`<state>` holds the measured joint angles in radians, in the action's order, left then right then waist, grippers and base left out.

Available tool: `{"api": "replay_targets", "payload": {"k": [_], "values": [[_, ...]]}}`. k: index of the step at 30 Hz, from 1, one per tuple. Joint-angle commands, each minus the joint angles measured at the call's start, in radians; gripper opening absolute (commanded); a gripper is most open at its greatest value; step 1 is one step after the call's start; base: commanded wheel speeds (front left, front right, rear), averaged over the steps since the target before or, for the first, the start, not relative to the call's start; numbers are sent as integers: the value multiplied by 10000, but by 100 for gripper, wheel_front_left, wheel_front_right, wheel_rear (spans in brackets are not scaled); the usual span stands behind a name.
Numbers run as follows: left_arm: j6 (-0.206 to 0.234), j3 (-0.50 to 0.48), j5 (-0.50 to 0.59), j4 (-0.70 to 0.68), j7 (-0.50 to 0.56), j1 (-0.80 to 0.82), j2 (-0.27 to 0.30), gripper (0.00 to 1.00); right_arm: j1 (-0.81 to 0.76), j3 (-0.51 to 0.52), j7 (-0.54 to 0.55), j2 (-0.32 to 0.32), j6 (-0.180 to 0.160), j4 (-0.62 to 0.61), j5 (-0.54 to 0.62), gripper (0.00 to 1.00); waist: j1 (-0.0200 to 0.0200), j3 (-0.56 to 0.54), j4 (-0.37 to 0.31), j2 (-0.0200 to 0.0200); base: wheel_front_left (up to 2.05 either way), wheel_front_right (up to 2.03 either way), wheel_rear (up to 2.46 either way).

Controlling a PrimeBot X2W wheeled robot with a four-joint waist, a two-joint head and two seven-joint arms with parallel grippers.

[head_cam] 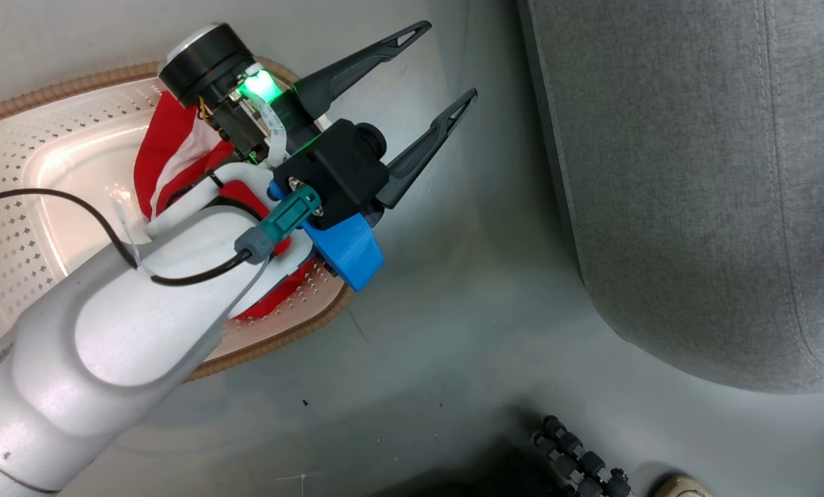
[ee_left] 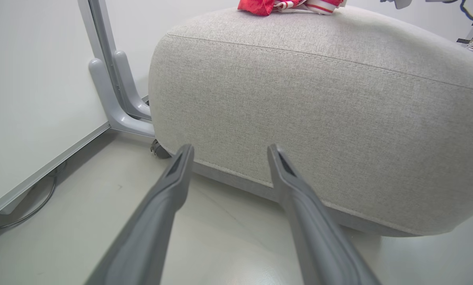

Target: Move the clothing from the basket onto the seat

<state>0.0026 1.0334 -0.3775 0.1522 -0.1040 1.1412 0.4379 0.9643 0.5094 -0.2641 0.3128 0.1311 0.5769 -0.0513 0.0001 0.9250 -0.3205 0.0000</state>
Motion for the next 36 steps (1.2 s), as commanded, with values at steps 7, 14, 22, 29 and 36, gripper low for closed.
{"api": "replay_targets", "payload": {"k": [7,14,22,29,36], "values": [[163,-6,-180,244,-423,-243,-151,100,-1075,63,-4,-476,-7,-635,225,100,-1,-803,50,0,0,0,0],[383,-141,-538,788,-1044,-781,-460,100,-2606,-234,-6,-749,-7,-1310,278,100,-1,-2127,262,0,0,0,0],[732,-767,-1191,1478,-1556,-1810,-862,100,-3909,-1136,-6,-857,-7,-2453,481,100,-1,-3838,800,0,0,0,0],[1046,-2236,-1476,1439,-1617,-3015,-1066,100,-4616,-2328,-6,-985,-7,-3220,490,100,-1,-5097,1431,0,0,0,0],[1088,-3940,-1184,1180,-1621,-4241,-1233,100,-5055,-3313,-4,-1148,-7,-3688,479,100,-1,-5944,2022,0,0,0,0]]}}
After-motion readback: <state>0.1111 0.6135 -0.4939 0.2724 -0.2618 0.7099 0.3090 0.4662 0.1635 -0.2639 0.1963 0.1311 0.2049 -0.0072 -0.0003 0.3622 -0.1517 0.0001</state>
